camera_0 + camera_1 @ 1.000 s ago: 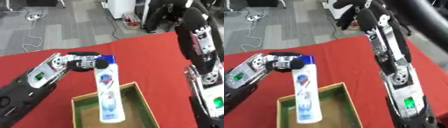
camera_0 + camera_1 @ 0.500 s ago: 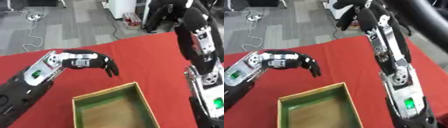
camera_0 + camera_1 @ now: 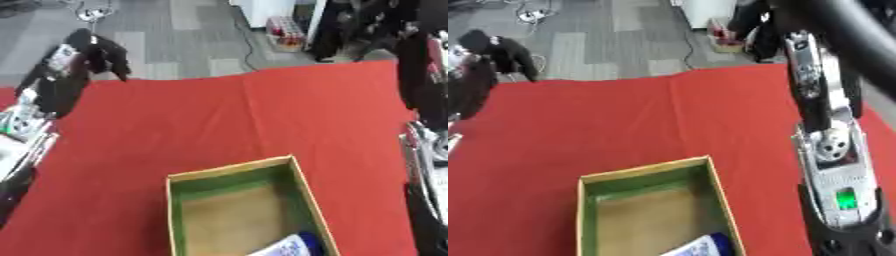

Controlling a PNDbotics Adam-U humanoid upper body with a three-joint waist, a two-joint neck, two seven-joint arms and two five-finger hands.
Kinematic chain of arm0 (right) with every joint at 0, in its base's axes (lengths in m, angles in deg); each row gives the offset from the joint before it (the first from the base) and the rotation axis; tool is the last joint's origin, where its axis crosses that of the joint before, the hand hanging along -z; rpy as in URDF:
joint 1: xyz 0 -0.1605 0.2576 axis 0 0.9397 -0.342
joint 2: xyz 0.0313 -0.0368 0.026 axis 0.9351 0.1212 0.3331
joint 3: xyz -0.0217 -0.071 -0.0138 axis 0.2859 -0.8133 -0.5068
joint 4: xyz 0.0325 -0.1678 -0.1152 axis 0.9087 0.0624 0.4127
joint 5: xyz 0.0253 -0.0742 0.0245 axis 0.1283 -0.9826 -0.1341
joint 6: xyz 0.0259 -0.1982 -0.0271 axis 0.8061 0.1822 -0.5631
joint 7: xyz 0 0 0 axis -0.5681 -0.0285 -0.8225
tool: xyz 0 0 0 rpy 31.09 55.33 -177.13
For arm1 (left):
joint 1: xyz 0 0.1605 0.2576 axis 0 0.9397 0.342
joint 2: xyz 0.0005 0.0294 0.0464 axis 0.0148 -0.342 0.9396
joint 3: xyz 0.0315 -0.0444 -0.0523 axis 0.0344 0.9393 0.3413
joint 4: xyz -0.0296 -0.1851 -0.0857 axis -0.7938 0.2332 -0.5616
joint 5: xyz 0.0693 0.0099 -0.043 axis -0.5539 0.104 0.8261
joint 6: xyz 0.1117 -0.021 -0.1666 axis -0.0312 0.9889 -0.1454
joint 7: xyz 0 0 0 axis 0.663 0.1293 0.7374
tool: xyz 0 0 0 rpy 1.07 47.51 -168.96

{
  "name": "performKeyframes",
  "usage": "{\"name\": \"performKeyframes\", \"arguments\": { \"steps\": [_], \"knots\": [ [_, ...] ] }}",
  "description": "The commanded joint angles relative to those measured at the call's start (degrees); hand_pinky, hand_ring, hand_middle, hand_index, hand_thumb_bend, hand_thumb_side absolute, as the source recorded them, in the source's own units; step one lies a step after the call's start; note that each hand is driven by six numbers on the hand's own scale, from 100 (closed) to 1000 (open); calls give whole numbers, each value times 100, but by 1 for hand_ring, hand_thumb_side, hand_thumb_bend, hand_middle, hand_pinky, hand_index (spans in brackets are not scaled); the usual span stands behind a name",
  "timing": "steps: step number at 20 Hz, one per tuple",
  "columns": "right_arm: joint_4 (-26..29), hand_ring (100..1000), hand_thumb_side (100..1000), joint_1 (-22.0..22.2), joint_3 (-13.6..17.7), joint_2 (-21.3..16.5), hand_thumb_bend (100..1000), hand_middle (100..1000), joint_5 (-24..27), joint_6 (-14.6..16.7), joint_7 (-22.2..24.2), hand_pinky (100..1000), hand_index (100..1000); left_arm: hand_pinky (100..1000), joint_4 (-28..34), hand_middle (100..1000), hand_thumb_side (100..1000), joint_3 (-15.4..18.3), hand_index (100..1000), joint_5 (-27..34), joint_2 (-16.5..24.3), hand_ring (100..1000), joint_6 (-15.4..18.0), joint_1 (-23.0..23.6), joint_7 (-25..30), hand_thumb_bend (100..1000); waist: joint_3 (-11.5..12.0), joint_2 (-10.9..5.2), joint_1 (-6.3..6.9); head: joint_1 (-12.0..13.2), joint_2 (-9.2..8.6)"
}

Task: Pick up objects on the table and place them in the box.

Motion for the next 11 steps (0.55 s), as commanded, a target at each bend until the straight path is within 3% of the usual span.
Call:
{"name": "performKeyframes", "arguments": {
  "steps": [1,4,6,8,11],
  "knots": [
    [77,514,1000,46,207,-199,100,657,-110,-67,-326,447,805,438,957,464,949,337,587,-271,97,489,189,284,-873,141,67,-49,-18,-232,0],
    [77,507,1000,171,319,-324,100,637,-121,-90,-660,440,794,449,1098,474,937,334,586,-590,-4,485,754,421,-1147,148,197,-79,-80,-456,1],
    [77,505,1000,259,392,-421,100,631,-99,-69,-957,438,789,456,1112,483,939,292,593,-723,-144,493,1080,420,-1231,151,294,-92,-111,-827,1],
    [77,503,1000,348,438,-522,100,629,-72,-48,-1248,436,788,461,1115,494,943,209,605,-766,-230,504,1262,405,-1190,153,391,-99,-129,-1173,1],
    [77,502,1000,436,429,-651,100,627,-25,-28,-1562,436,786,465,1116,495,943,134,604,-707,-331,505,1340,335,-1070,154,494,-115,-142,-1385,1]
  ]
}}
